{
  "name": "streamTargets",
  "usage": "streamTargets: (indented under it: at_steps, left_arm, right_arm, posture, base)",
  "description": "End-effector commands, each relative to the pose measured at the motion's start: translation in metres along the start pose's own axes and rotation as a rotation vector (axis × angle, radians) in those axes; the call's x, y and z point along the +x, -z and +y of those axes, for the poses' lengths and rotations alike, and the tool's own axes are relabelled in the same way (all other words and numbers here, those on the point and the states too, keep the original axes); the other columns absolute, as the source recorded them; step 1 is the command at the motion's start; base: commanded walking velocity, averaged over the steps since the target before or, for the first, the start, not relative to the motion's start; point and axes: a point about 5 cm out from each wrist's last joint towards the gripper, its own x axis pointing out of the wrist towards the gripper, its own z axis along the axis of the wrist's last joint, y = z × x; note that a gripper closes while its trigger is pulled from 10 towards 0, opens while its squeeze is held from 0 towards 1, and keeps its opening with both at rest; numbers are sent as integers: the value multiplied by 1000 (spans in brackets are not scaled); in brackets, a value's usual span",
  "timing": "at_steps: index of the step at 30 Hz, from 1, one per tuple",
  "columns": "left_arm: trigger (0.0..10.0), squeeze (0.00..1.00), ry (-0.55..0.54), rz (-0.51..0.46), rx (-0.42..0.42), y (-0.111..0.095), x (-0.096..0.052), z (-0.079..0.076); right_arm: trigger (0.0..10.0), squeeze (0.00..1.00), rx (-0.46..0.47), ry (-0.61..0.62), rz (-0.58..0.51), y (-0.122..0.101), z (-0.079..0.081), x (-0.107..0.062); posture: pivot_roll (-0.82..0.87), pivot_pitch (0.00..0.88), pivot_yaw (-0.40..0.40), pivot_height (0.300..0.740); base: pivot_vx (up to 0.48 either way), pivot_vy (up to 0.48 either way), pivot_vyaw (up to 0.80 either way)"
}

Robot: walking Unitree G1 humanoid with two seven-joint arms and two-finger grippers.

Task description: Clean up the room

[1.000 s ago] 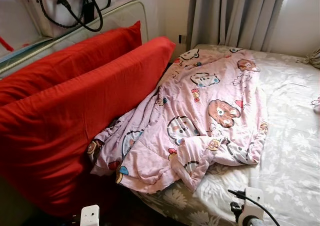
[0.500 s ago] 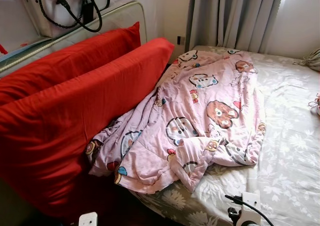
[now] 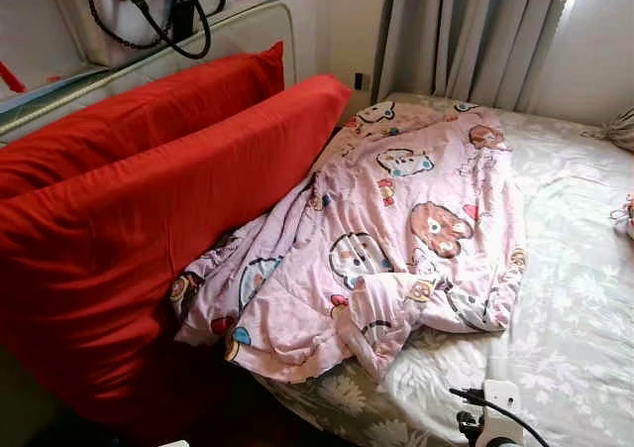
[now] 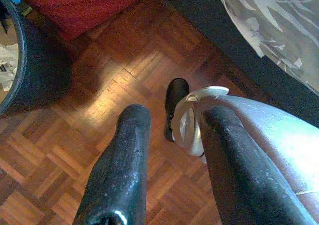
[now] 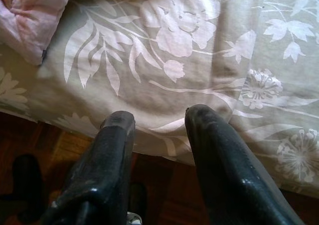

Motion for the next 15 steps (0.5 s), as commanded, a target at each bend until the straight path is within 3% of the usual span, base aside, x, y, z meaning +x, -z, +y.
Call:
streamTargets:
  at_steps: [1,8,15]
  left_arm:
    - [10000,0,-18,19,-9,5,-2,6]
    - [10000,0,-15,-9,-2,-13,4,1]
    - [10000,0,-25,-17,0,-19,5,3]
  right_arm:
    - [10000,0,-6,-7,19,5,3,-1]
    - [10000,0,-7,-16,36,11,6,-2]
    - [10000,0,9,-21,30,10,9,-1]
  posture:
    - [-11,0,9,740]
    - [-4,0,24,740]
    - [-2,0,20,740]
  base:
    - [0,0,800]
    - [0,0,800]
    - [0,0,800]
